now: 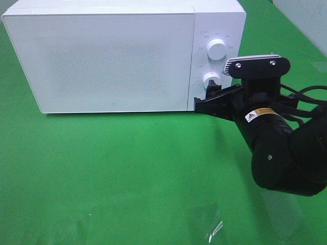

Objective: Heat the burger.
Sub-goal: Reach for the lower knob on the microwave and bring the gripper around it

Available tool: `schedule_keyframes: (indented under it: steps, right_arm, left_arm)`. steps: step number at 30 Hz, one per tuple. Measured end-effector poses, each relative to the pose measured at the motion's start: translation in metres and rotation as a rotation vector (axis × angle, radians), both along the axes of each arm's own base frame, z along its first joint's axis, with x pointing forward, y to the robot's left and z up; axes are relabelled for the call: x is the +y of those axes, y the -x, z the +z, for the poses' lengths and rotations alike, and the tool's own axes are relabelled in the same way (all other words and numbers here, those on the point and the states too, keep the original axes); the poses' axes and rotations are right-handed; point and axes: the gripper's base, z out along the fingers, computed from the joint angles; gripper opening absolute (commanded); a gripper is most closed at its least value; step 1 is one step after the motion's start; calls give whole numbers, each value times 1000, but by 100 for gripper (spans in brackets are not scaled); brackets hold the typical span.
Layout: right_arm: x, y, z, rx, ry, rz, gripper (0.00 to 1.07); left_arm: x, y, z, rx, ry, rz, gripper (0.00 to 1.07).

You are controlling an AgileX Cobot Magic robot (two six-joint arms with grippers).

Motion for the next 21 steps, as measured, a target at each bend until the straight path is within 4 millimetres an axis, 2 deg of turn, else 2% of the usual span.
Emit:
schedule_keyframes:
  steps: [1, 8, 10, 21]
  right_arm:
    - [3, -7, -3, -4, 4, 6, 76]
    - [11, -19, -8, -13, 2, 10, 76]
    - [14, -29, -12, -18, 2, 6, 76]
    - [15, -51, -20, -34, -14, -10, 76]
  left_arm:
    - [0, 0, 0, 0, 0, 0, 101]
    - [0, 0, 0, 0, 0, 0, 101]
    - [0, 0, 0, 0, 0, 0, 101]
    - [0, 0, 0, 0, 0, 0, 101]
